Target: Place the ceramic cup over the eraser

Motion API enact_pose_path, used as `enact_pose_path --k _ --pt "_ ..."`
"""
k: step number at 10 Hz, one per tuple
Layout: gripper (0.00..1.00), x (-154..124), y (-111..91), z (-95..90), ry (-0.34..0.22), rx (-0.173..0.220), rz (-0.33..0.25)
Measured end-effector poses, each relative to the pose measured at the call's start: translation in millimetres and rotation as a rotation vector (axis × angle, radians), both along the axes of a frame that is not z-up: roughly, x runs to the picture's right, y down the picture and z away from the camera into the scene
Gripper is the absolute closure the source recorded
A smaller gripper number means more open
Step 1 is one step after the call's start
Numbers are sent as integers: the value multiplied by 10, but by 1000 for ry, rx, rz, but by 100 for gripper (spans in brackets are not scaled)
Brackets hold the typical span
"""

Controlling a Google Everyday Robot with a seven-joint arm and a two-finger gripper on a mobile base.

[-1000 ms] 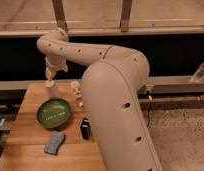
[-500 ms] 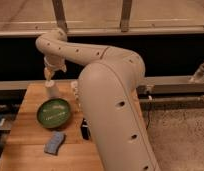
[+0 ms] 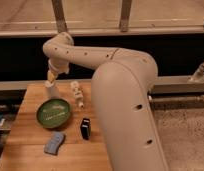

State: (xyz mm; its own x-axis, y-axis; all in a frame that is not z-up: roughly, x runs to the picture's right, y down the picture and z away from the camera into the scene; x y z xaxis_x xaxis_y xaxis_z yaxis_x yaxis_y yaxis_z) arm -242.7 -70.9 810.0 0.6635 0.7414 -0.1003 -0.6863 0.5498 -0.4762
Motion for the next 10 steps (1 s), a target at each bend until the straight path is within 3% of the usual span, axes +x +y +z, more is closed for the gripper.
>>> enact_pose_path --k 6,10 --pt "36 -383 44 196 -72 -21 -72" --pt "36 -593 138 468 -85 -80 -125"
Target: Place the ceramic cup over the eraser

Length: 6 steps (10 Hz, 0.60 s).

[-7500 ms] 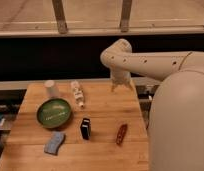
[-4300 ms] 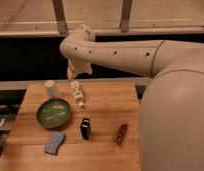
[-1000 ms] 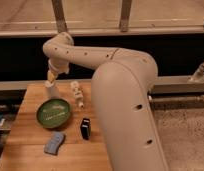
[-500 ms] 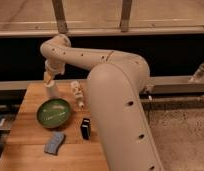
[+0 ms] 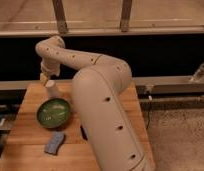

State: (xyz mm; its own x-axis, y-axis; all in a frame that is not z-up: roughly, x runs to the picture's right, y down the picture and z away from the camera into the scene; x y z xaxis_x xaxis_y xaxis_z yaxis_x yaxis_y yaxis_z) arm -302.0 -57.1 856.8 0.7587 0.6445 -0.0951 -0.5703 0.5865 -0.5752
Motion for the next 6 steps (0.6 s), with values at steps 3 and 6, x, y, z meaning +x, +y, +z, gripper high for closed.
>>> enact_pose_path --k 3,6 --pt "36 -92 86 237 7 -61 -43" --pt "36 -89 147 489 13 -122 -60"
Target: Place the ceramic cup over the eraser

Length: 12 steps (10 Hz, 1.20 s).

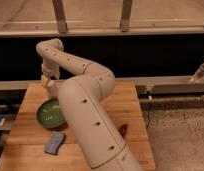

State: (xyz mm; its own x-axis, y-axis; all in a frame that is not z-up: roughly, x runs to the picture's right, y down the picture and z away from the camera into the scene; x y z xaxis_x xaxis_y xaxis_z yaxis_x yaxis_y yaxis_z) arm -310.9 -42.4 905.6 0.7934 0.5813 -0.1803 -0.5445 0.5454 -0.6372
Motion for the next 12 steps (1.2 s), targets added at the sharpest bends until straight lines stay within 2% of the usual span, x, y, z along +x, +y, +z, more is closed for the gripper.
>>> enact_pose_path --k 4,8,10,12 --pt "36 -50 70 143 0 -46 -20" --pt "36 -90 214 190 1 -95 -50" --pt "47 -107 236 182 3 -105 -63" --pt "69 -75 237 170 6 -111 -67"
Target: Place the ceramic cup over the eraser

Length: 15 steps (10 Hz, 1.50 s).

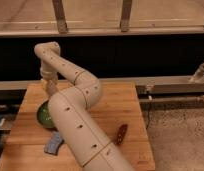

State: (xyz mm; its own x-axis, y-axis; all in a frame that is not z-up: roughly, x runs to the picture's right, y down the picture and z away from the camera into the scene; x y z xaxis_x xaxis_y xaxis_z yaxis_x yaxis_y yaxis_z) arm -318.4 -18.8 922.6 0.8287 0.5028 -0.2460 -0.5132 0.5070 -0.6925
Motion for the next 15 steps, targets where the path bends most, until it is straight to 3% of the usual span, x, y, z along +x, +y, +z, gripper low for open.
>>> enact_pose_path --k 3,4,10,12,15 --pt "97 1 8 -36 -2 -1 -7" --pt "100 6 2 -45 -5 2 -5" --pt "100 126 -378 -370 -33 80 58" --pt "100 366 -644 -565 -21 145 100" --pt "100 745 -931 -798 23 209 143"
